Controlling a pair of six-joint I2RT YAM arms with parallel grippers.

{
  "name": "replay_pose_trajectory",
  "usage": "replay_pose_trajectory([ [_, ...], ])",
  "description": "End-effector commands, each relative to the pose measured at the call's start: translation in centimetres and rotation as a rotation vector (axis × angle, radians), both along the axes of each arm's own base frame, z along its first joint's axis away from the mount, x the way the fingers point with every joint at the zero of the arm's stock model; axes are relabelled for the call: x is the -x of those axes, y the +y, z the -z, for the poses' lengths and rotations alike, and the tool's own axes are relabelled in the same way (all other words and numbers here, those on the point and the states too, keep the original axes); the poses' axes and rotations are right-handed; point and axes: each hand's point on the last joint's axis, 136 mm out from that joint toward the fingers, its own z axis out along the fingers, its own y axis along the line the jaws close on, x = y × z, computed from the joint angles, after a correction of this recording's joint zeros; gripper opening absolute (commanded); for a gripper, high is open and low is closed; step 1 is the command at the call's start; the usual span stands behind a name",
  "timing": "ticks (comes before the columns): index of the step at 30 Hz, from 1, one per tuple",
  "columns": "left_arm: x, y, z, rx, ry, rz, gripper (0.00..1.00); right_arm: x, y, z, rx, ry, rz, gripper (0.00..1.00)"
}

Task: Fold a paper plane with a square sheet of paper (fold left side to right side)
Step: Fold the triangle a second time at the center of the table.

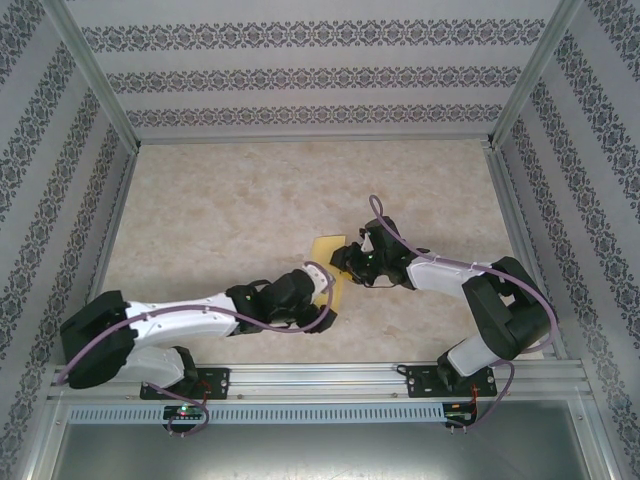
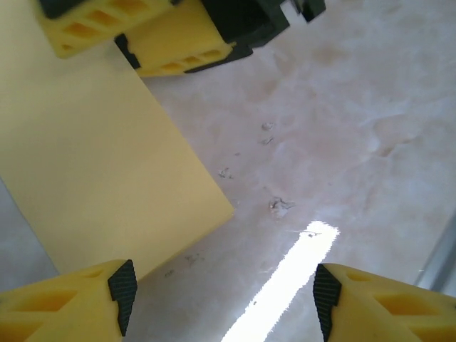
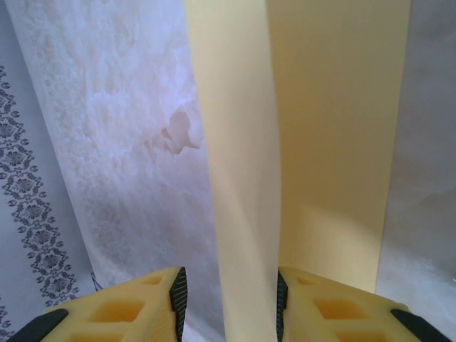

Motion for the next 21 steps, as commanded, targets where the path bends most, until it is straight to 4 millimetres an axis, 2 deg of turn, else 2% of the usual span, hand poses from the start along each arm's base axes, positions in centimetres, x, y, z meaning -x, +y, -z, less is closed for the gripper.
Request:
replay_pose_trajectory([
  [1,-0.7,-0.5,0.2,-0.126,-0.101,0.002,0.72,-0.5,0.4,-1.3,-0.021,-0.017,0.001,0.38],
  [6,-0.9,-2.0,1.4,-0.227,-0.150,0.015,0.78,-0.5,0.6,-1.3,-0.022,-0.015,-0.003,0.38],
  [14,-1.9,-2.2,2.4,-0.374,-0.252,-0.009,0.78,-0.5,0.5,-1.2,-0.017,-0.015,-0.001,0.38],
  [17,-2.2,-2.3,2.7,-0.421,-0.276,-0.014,0.74,-0.5,0.5,-1.2,-0.013,-0.018,-0.002,0.38],
  [21,-2.2,-2.1,3.1,-0.458,-0.282,-0.014,0.60,-0.5,0.4,-1.1,-0.002,-0.019,-0.005,0.38],
])
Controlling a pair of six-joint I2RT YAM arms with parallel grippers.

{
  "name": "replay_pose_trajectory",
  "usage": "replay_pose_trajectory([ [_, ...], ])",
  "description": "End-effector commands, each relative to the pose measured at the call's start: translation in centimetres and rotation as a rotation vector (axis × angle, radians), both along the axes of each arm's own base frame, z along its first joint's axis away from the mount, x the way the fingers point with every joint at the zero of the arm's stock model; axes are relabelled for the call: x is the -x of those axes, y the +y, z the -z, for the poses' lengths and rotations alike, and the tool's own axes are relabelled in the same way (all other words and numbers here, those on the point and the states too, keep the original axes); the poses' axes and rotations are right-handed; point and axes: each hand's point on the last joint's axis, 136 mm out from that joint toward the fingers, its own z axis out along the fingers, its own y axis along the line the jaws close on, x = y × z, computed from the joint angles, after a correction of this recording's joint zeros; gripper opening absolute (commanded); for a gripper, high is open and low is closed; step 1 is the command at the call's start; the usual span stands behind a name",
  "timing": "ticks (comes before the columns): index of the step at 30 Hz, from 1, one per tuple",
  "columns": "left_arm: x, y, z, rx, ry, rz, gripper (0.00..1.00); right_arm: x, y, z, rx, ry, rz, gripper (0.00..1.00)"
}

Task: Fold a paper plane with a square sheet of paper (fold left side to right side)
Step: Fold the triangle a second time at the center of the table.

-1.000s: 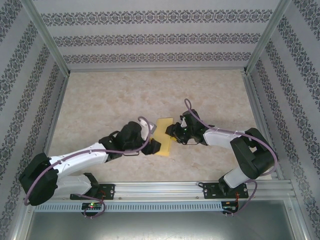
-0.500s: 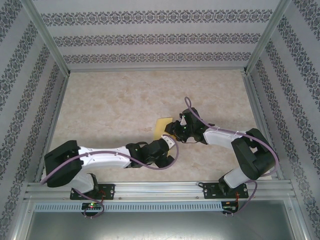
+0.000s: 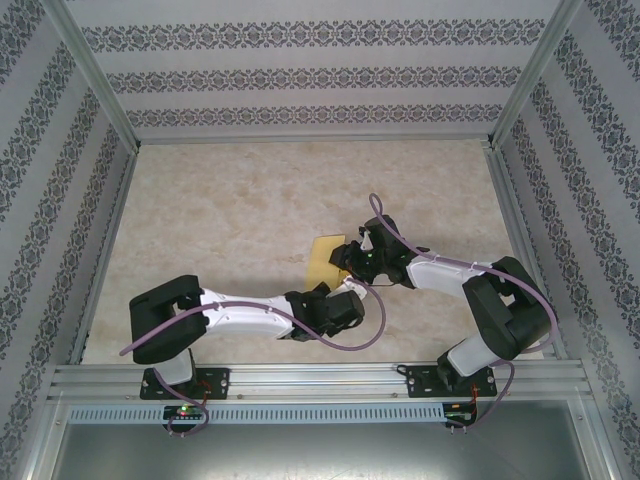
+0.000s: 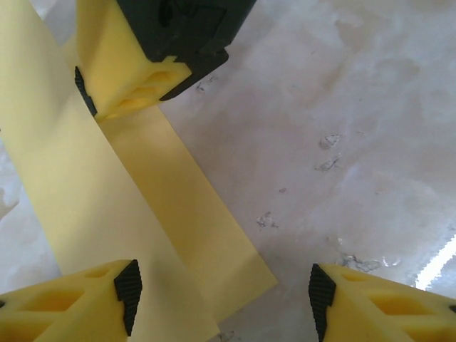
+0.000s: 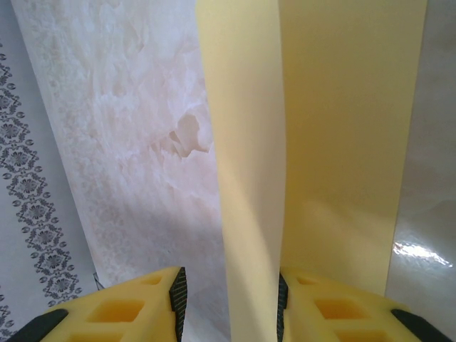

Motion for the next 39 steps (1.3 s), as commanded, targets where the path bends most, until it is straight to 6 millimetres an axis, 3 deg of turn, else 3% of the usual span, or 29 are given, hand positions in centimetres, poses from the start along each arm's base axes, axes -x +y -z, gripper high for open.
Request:
replay_pose_trajectory([
  [1,0.1,0.6,-0.2,-0.077,-0.039,0.003,0.56,-0.4,0.2,-0.9,0.003,-0.015,-0.004,0.38],
  [8,0.1,0.7,-1.2,-0.059,-0.045,0.001,0.27,-0.5,-0.1,-0.6,0.042,-0.020,-0.015,0.38],
  [13,0.1,0.9,-1.7,-0.037,-0.028,-0.001,0.14,-0.8,-0.5,-0.8,0.077,-0.048,-0.028,0.39],
  [18,-0.3,1.1,-2.1,0.070,0.058,-0.019,0.03,-1.4,-1.0,-2.1,0.107,-0.132,-0.053,0.46],
  [23,-0.8,1.2,-2.9,0.249,0.193,-0.021,0.00,-1.9,-3.2,-3.9,0.146,-0.253,-0.022,0.63],
  [28,-1.3,1.4,-3.8,0.463,0.357,-0.015,0.00,-1.7,-5.5,-4.1,0.122,-0.270,0.027,0.77],
  [33,-2.0,2.1,-4.8,0.600,0.483,0.014,0.00,-1.0,-6.0,-3.5,0.114,-0.251,0.017,0.78],
  [39,-2.7,3.1,-3.3,0.555,0.585,0.027,0.00,0.1,-5.1,-2.3,0.130,-0.227,-0.048,0.76],
])
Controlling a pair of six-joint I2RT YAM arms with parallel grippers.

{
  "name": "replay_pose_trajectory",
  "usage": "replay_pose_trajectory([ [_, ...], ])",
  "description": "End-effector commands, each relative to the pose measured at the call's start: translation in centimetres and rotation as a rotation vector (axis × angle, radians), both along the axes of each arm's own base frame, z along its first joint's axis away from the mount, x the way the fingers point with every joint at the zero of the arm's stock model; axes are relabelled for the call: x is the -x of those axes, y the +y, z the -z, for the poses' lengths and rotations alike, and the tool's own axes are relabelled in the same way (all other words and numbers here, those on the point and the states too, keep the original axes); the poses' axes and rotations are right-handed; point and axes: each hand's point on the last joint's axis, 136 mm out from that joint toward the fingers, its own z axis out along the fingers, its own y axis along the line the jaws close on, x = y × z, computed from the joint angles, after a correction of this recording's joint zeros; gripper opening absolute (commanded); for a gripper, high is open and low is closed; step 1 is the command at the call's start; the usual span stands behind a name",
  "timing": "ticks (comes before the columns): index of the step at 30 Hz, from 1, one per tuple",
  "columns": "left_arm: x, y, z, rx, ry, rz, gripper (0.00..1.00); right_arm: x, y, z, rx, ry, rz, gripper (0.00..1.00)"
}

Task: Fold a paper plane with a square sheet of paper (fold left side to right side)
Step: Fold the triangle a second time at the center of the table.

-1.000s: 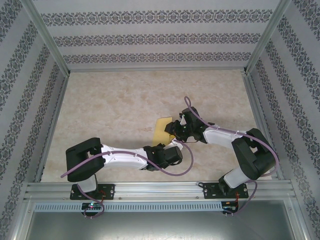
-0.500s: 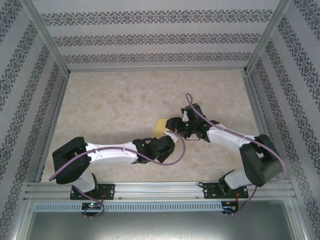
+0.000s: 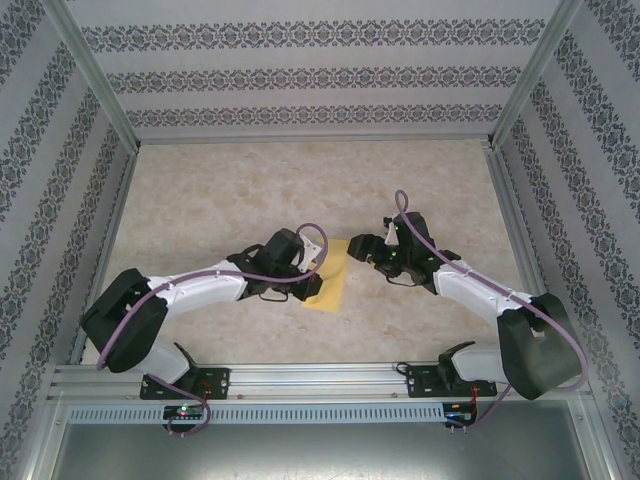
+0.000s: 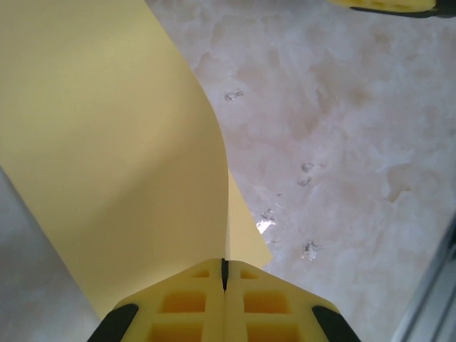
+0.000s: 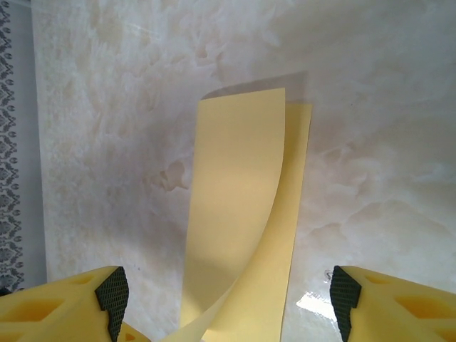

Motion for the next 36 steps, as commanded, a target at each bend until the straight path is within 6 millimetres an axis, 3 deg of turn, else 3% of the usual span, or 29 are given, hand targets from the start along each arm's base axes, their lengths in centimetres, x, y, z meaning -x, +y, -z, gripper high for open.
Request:
replay_pose_trajectory([
  [1,0.6,-0.7,0.0,0.035,0.065,0.086,0.00,1.3,0.8,1.2,0.021,0.016,-0.067,0.74],
  [14,-2.2,1.1,1.5,-0.033,0.059,0.094,0.00,3.4,1.9,3.5,0.080,0.045,-0.105,0.54],
  [19,-2.9,2.1,2.3,-0.082,0.050,0.080,0.00,3.9,1.9,3.8,0.089,0.044,-0.112,0.51],
  [36,-4.7,3.1,3.9,-0.188,0.004,0.082,0.00,4.4,2.5,4.0,0.105,0.044,-0.146,0.44],
])
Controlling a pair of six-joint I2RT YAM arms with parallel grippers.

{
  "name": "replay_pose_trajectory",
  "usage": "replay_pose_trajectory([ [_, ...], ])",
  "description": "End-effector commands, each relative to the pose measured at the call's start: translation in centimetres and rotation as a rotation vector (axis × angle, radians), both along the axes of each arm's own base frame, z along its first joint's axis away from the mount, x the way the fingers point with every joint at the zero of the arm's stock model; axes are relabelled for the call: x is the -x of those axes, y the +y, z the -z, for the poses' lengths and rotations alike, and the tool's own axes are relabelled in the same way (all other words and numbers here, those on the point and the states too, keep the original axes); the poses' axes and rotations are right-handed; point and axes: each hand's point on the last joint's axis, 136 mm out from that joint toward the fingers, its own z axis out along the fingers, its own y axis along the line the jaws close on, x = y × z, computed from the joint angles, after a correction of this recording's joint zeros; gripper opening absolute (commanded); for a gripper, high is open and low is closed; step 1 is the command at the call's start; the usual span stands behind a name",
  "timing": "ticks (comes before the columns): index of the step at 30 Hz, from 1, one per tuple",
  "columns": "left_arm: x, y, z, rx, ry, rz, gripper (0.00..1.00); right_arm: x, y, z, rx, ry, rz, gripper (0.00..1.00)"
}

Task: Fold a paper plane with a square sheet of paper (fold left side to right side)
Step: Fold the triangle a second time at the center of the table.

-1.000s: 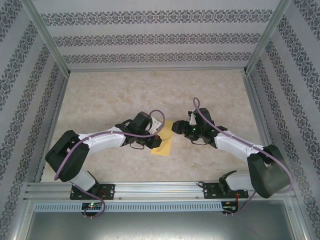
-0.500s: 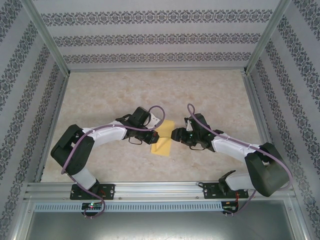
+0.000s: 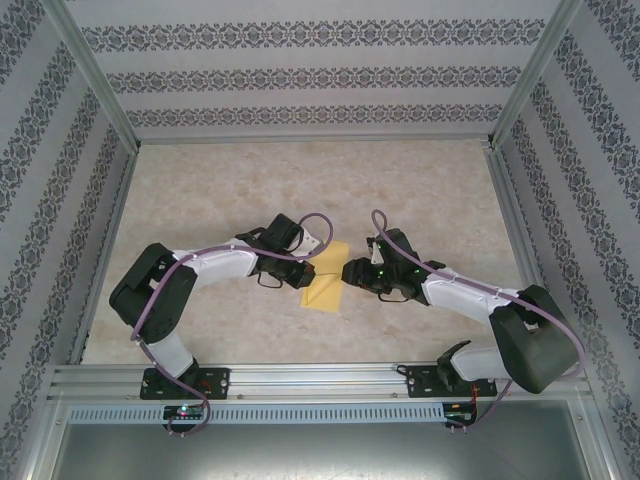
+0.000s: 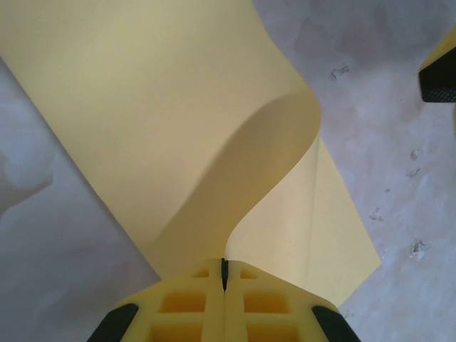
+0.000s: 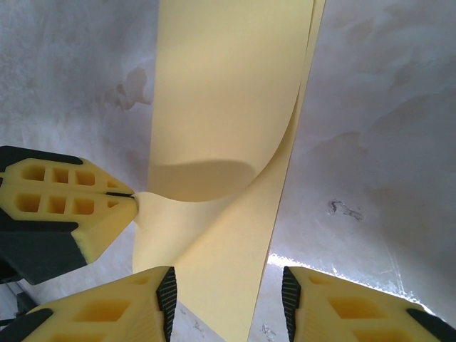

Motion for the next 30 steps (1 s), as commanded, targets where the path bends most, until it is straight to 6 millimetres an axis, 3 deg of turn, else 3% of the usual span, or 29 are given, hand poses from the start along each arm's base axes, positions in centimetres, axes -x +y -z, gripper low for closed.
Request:
replay_pose_trajectory([
  [1,-1.3,0.5,0.0,-0.046,-0.032,0.017,0.00,0.1,0.3,0.3,0.027,-0.016,-0.024,0.44],
  [26,-2.2,0.9,1.4,-0.113,-0.045,0.041,0.00,0.2,1.6,-0.1,0.032,-0.029,-0.059,0.39],
  [30,-2.2,0.7,1.4,-0.103,-0.043,0.045,0.00,0.2,2.1,0.1,0.020,-0.024,-0.050,0.34],
])
